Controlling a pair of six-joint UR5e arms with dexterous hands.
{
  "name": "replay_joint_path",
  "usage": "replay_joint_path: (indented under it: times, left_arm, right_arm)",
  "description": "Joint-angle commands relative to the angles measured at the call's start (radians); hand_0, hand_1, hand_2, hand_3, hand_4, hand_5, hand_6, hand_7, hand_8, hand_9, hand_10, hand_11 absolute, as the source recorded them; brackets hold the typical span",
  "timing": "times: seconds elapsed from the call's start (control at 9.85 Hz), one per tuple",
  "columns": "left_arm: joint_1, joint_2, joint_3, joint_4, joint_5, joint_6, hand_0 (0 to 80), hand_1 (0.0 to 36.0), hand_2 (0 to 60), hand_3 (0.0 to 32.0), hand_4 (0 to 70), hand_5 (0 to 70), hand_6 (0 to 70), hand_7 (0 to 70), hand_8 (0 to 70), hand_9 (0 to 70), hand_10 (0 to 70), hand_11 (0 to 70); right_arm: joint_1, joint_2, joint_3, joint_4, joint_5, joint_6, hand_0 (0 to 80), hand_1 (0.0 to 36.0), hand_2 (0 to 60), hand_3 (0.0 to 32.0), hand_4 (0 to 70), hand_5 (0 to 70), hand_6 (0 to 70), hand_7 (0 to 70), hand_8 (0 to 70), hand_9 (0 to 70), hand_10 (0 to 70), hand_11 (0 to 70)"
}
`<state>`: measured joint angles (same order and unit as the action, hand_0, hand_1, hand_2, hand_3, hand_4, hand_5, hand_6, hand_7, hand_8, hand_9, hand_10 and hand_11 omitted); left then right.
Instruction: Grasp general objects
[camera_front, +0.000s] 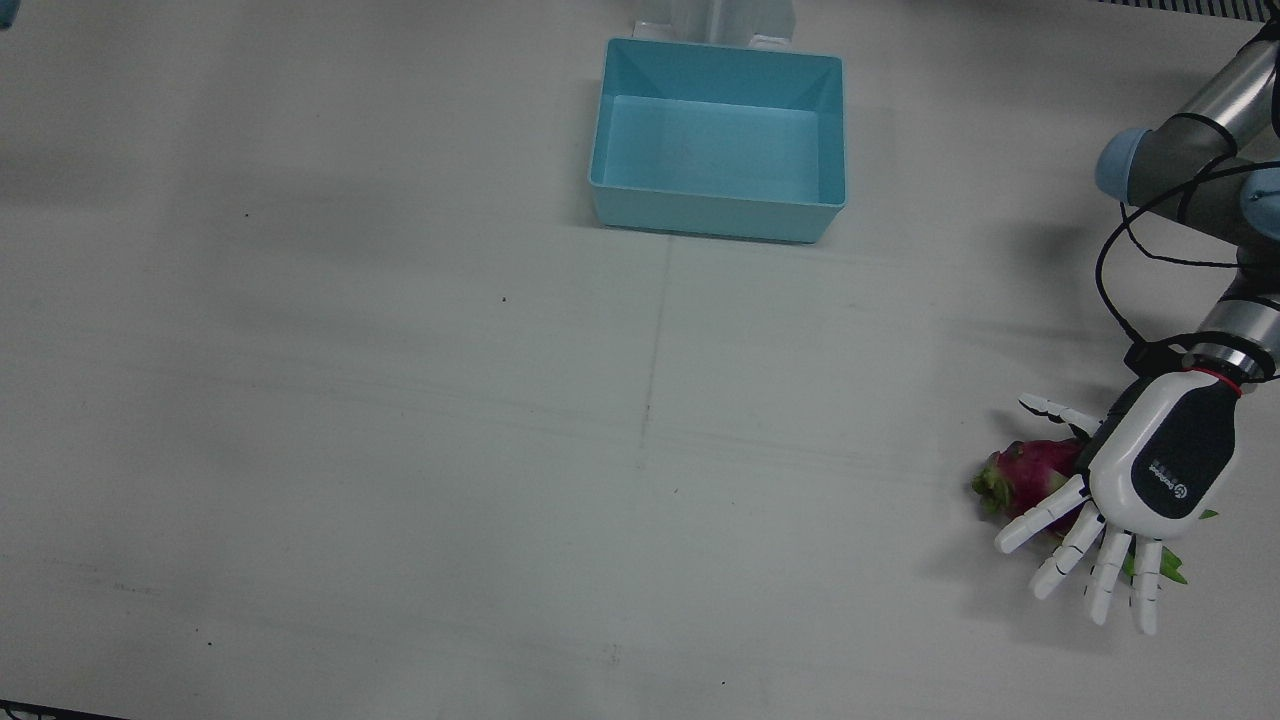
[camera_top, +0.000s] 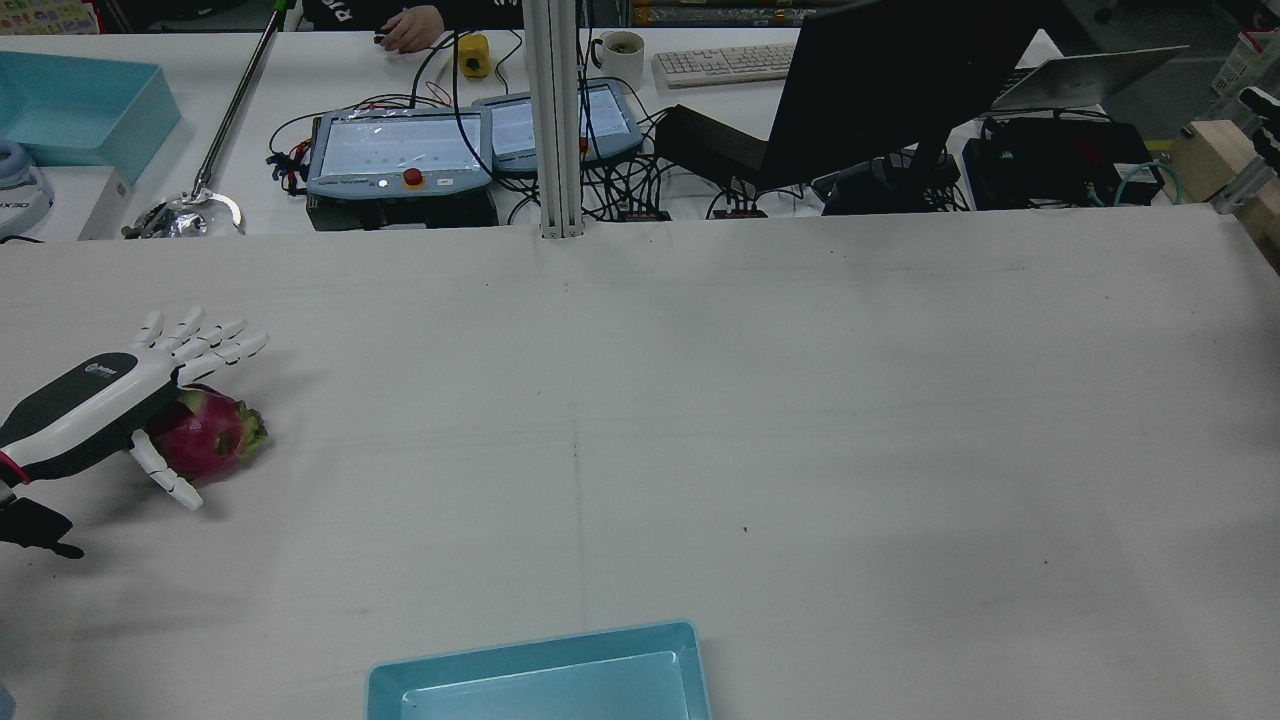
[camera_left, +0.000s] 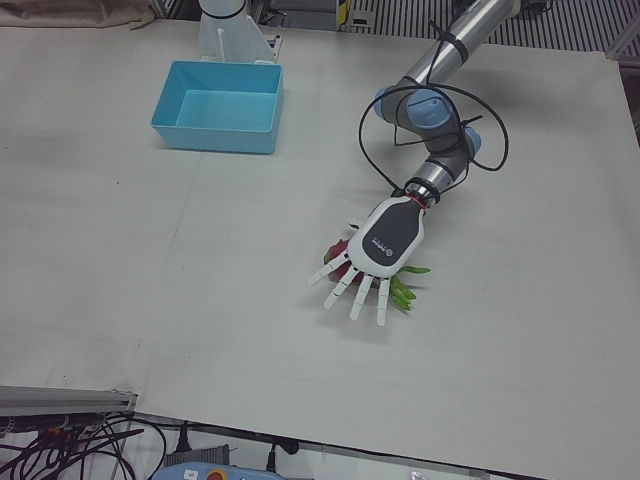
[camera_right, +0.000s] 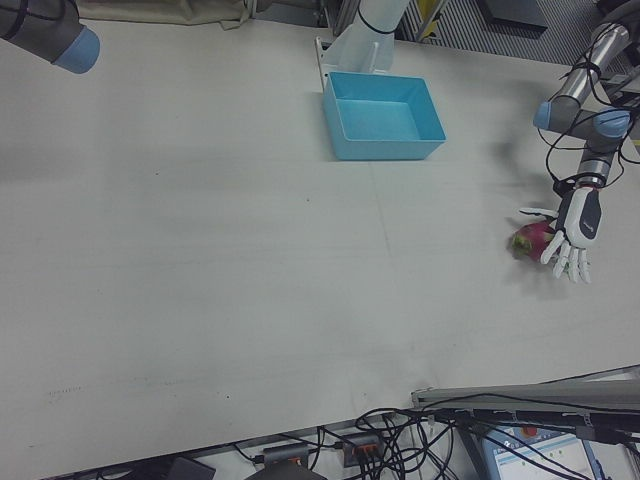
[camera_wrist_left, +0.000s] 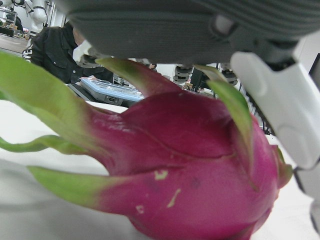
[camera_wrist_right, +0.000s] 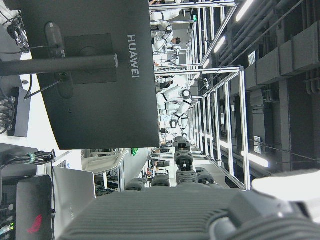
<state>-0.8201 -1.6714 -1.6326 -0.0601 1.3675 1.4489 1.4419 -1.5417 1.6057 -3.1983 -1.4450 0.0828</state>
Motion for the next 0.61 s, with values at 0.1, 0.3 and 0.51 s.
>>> replay_joint_path:
  times: [0.1,0.3,0.51]
  left_arm:
    - [0.009,-0.007,-0.001,0.055,-0.001,0.033,52.4,25.3,21.0,32.0,0.0,1.1,0.0,10.0,0.0,0.6,0.0,0.0]
    - [0.009,-0.007,-0.001,0.059,-0.001,0.042,53.4,27.4,28.0,32.0,0.0,5.3,0.0,15.6,0.0,1.7,0.0,0.0]
    - [0.009,-0.007,-0.001,0.059,-0.002,0.044,51.8,24.1,28.4,32.0,0.0,11.4,0.0,23.9,0.2,3.3,1.7,4.7]
  right_arm:
    - [0.0,0.0,-0.001,0.0,0.0,0.0,0.0,0.0,0.0,0.0,0.0,0.0,0.0,0.0,0.0,0.0,0.0,0.0]
    - [0.0,0.0,-0.001,0.0,0.0,0.0,0.0,0.0,0.0,0.0,0.0,0.0,0.0,0.0,0.0,0.0,0.0,0.0]
    - [0.0,0.0,-0.001,0.0,0.0,0.0,0.0,0.0,0.0,0.0,0.0,0.0,0.0,0.0,0.0,0.0,0.0,0.0]
